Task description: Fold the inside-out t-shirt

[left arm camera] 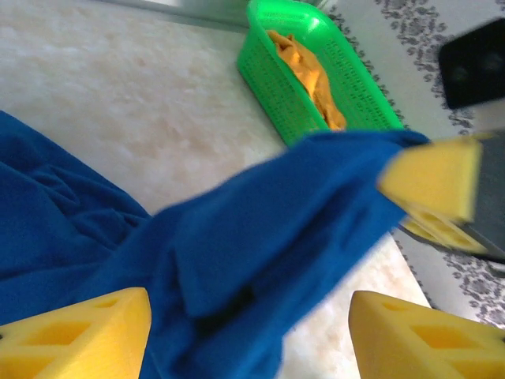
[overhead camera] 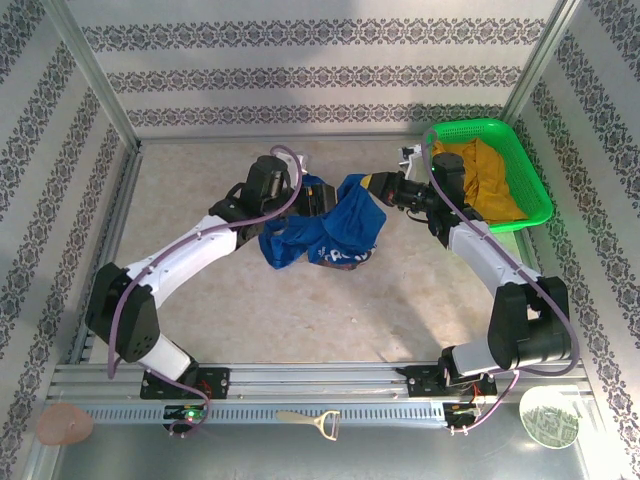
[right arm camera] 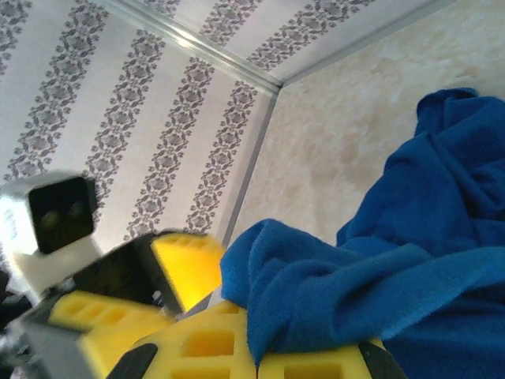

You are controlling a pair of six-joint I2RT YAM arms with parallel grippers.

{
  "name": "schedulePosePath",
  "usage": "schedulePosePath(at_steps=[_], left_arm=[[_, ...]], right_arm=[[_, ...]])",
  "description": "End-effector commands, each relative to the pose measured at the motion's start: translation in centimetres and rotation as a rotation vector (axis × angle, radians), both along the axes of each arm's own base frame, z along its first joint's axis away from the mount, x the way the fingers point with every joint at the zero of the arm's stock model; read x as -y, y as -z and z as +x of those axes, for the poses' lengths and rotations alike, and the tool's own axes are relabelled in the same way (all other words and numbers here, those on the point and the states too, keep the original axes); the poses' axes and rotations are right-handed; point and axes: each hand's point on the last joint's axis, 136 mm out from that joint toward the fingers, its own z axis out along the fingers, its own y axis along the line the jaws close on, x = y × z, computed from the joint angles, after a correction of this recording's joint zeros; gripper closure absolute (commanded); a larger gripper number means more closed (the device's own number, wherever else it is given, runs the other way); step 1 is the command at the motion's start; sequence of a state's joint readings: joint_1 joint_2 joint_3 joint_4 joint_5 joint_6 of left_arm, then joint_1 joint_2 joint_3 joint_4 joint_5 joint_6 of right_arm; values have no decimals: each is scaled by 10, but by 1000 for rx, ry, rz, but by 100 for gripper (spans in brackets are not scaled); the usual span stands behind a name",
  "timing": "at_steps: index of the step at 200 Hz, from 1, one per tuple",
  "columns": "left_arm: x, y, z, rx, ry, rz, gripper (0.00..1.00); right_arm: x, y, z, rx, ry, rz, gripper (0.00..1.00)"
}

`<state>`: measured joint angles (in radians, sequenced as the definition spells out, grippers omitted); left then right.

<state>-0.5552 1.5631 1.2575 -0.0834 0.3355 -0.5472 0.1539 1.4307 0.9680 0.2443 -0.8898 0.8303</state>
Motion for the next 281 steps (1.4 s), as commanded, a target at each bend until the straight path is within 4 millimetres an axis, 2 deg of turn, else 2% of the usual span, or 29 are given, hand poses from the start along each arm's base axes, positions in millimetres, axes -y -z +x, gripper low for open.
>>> schedulePosePath(at_steps=[1, 32, 69, 114, 149, 155, 162, 178, 190, 239, 268, 276, 281], left_arm=[[2, 6, 10, 14, 34, 45, 33], [18, 12, 9, -3, 124, 31, 33], [28, 25, 12, -32, 152, 18, 32], [37, 43, 36, -58, 119, 45, 32], [50, 34, 47, -35, 150, 4, 34], [55, 29, 46, -28, 171, -18, 36], [61, 26, 45, -27, 201, -47, 45], [73, 14, 37, -33, 280, -115, 81], [75, 9, 32, -46, 304, -155, 100], [48, -26, 22, -62, 293, -353, 100], [46, -54, 9, -59, 340, -457, 100], [47, -61, 8, -57, 346, -493, 100], [47, -64, 7, -54, 346, -514, 100]], right_arm=[[-10, -29, -12, 104, -76, 15, 100], [-12, -37, -12, 119, -92, 19, 100], [-13, -43, -13, 128, -108, 27, 100], [-14, -47, -19, 129, -129, 33, 100], [-11, -39, -23, 114, -116, 26, 100], [-10, -38, -23, 110, -113, 25, 100], [-9, -35, -23, 106, -107, 24, 100], [-5, -30, -20, 96, -93, 19, 100], [-3, -24, -17, 89, -80, 12, 100], [12, 19, 10, -6, 33, -34, 100], [18, 54, 36, -106, 120, -61, 100], [19, 64, 44, -133, 144, -69, 81], [21, 69, 48, -151, 159, -74, 65]])
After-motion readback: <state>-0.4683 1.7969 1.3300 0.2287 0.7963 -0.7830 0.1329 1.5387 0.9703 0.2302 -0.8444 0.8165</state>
